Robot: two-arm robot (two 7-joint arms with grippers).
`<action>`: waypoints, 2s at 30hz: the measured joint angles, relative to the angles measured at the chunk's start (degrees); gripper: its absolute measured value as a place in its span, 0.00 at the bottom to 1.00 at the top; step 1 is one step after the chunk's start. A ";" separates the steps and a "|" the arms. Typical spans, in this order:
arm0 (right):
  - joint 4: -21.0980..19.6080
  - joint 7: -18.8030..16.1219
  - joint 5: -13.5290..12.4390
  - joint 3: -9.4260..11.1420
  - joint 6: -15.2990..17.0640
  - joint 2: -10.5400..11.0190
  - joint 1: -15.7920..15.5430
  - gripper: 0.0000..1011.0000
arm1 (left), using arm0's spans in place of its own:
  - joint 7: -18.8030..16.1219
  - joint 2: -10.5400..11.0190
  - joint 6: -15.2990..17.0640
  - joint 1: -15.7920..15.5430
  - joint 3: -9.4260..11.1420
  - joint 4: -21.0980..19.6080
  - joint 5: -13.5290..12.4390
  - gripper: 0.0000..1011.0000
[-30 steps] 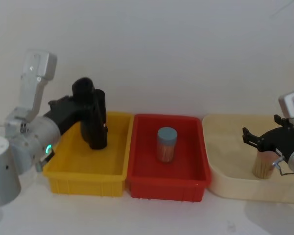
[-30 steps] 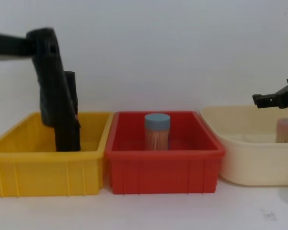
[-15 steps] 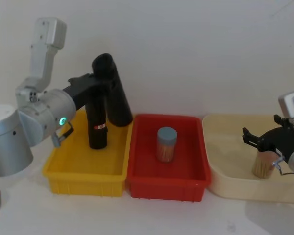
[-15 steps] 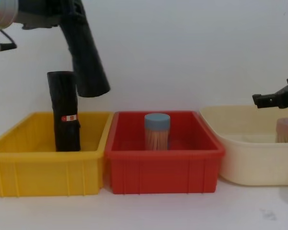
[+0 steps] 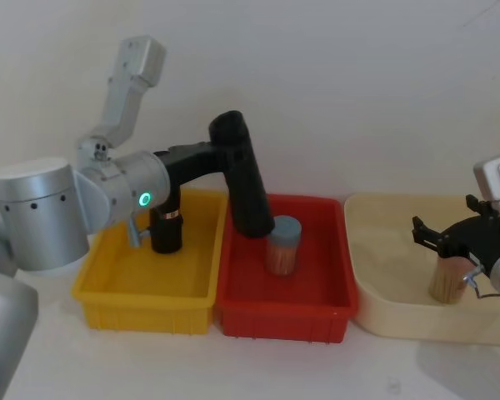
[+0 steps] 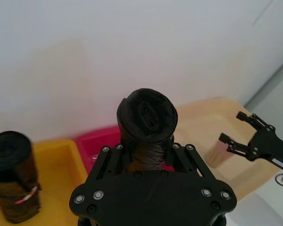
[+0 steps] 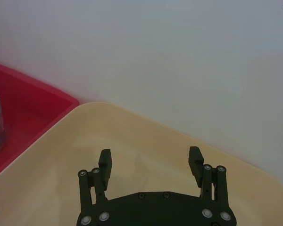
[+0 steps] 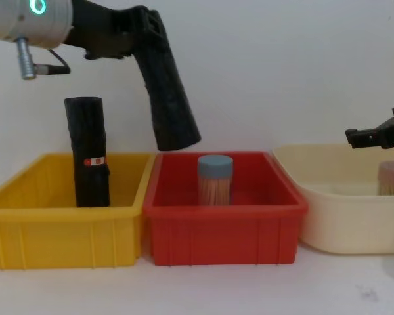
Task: Pick up the garbage bag with the one hand and transfer it to the other hand.
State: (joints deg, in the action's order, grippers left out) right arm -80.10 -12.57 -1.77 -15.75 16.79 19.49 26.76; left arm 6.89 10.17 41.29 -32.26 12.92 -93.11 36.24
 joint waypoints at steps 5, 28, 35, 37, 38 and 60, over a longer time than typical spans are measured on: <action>0.00 0.00 0.00 0.00 0.00 0.00 0.00 0.99 | 1.94 -0.01 0.35 -2.15 1.81 2.69 0.34 0.37; -0.03 -0.09 0.00 0.04 0.00 -0.01 -0.04 0.99 | 7.92 0.24 -3.64 -7.55 7.15 8.78 0.11 0.37; -0.94 -1.91 -0.77 0.26 -0.37 0.31 -0.35 0.99 | 8.43 0.09 -4.33 -8.10 7.74 9.46 0.11 0.37; -1.33 -2.49 -1.09 0.36 -0.48 0.46 -0.48 0.99 | 8.56 0.06 -4.50 -8.22 7.87 9.62 0.12 0.37; -1.73 -3.13 -1.47 0.41 -0.57 0.59 -0.58 0.99 | 8.59 0.06 -4.54 -8.26 7.90 9.66 0.13 0.37; -7.26 -15.83 -9.83 -0.53 -0.51 1.79 -0.12 0.99 | 9.01 -0.08 -5.11 -8.70 8.34 10.26 0.21 0.37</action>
State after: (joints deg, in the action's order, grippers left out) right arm -87.37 -28.41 -11.60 -16.28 16.28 21.29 26.64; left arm 15.89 10.09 36.18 -40.97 21.26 -82.85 36.45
